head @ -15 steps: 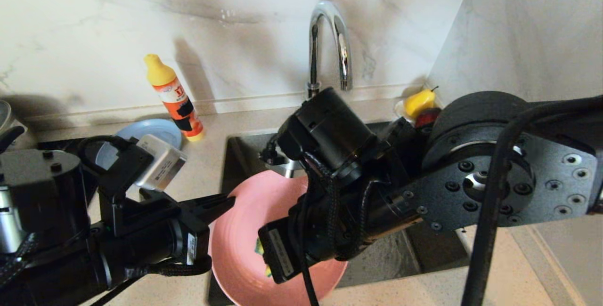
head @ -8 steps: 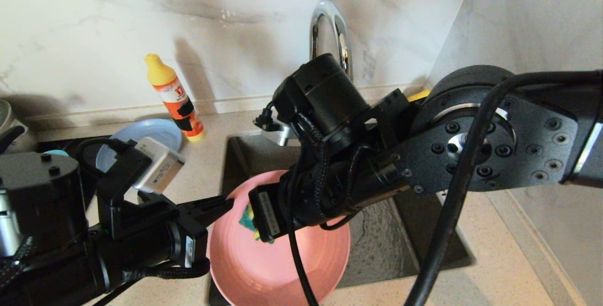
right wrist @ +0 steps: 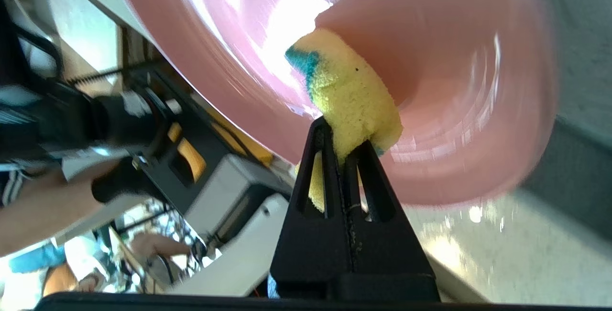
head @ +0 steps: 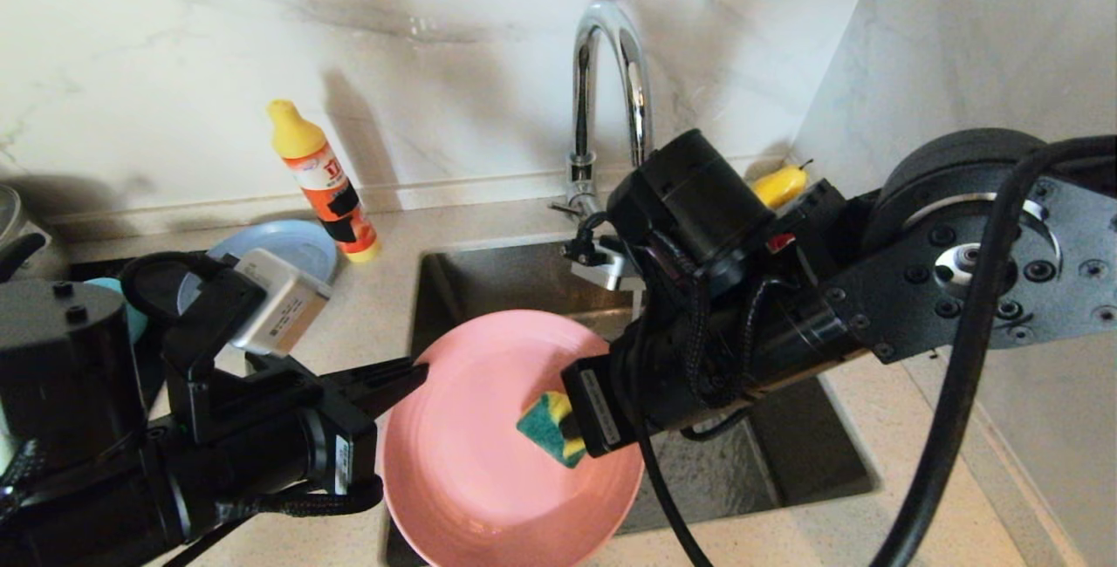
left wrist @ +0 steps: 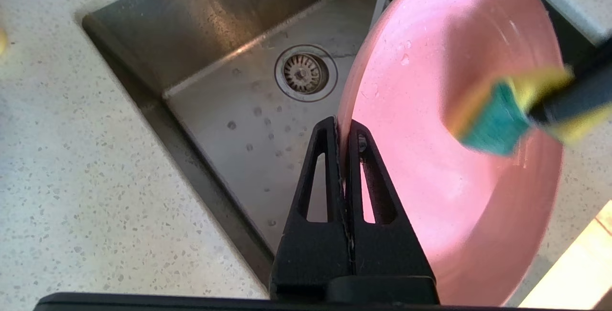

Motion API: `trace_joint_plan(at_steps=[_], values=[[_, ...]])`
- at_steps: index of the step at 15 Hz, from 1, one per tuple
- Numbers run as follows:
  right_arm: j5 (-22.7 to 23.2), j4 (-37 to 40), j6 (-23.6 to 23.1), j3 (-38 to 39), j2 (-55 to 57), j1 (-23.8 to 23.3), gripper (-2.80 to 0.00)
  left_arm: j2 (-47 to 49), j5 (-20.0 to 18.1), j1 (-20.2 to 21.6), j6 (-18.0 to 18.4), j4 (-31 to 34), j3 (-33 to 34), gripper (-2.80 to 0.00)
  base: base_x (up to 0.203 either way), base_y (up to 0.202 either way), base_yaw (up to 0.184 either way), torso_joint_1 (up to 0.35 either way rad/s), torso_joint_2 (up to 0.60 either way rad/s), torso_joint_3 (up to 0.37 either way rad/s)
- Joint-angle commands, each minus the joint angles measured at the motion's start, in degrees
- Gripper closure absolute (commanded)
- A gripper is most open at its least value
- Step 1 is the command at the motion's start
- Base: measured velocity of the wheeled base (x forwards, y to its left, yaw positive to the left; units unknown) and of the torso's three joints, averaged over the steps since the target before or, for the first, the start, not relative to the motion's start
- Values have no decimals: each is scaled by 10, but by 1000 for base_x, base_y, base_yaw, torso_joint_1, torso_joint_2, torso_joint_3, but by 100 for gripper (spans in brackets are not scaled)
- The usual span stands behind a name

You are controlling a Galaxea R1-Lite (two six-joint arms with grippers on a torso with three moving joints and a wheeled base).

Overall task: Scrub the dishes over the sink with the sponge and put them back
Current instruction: Wipe the plate

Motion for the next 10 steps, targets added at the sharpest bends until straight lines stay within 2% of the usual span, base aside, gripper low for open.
trace_joint_plan(at_steps=[1, 5, 10], values=[[1, -10, 1, 42, -15, 16, 0, -5, 2, 0, 0, -2, -3, 0, 0, 0, 0, 0, 0, 0], [-1, -47, 3, 57, 19, 70, 0, -5, 1, 0, -2, -2, 1, 0, 0, 0, 0, 0, 0, 0], [-2, -45, 5, -40, 49, 81, 0, 0, 1, 0, -12, -2, -4, 0, 0, 0, 0, 0, 0, 0]])
